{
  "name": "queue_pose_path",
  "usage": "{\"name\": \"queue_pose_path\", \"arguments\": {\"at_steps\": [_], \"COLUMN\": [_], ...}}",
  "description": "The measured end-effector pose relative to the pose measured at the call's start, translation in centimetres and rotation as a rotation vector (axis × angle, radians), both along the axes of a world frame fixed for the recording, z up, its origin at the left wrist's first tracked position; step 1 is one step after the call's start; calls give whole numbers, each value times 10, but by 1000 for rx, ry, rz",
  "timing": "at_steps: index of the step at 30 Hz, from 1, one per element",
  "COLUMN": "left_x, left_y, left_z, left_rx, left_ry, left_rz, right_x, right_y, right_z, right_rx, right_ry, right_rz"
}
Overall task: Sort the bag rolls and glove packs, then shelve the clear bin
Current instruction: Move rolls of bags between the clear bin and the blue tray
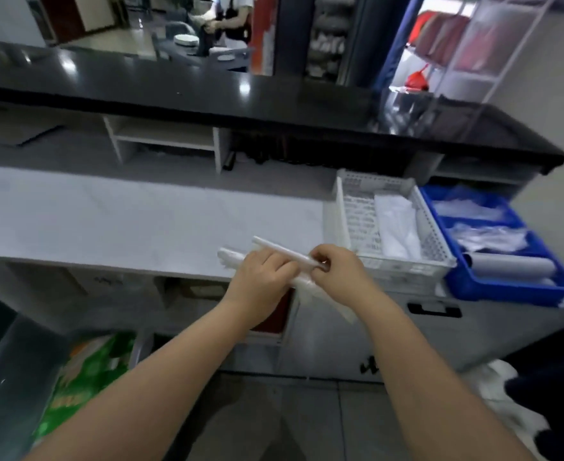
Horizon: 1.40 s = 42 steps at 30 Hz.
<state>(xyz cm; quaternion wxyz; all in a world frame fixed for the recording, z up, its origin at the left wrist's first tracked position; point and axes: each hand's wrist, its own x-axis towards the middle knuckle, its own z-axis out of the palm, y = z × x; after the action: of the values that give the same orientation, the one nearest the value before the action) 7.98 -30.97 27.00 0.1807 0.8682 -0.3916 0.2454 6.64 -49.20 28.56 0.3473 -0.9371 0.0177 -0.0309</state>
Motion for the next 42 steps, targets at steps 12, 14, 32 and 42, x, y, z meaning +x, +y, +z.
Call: {"name": "queue_pose_path", "arguments": {"at_steps": [12,14,32,42], "left_x": [-29,-32,77,179], "left_y": [-317,-356,-505,-562], "left_z": [23,24,25,-11], "left_rx": [-55,-94,13,157], "left_ry": [-144,-151,-35,60], "left_rz": [-312,-335,-214,-195], "right_x": [-71,-81,4,100], "right_y": [-281,-318,-467,-521], "right_z": [45,43,27,13], "right_rx": [-6,72,222,147], "right_ry": [-124,-121,-50,-79], "right_rz": [-344,-366,-253,-240]}}
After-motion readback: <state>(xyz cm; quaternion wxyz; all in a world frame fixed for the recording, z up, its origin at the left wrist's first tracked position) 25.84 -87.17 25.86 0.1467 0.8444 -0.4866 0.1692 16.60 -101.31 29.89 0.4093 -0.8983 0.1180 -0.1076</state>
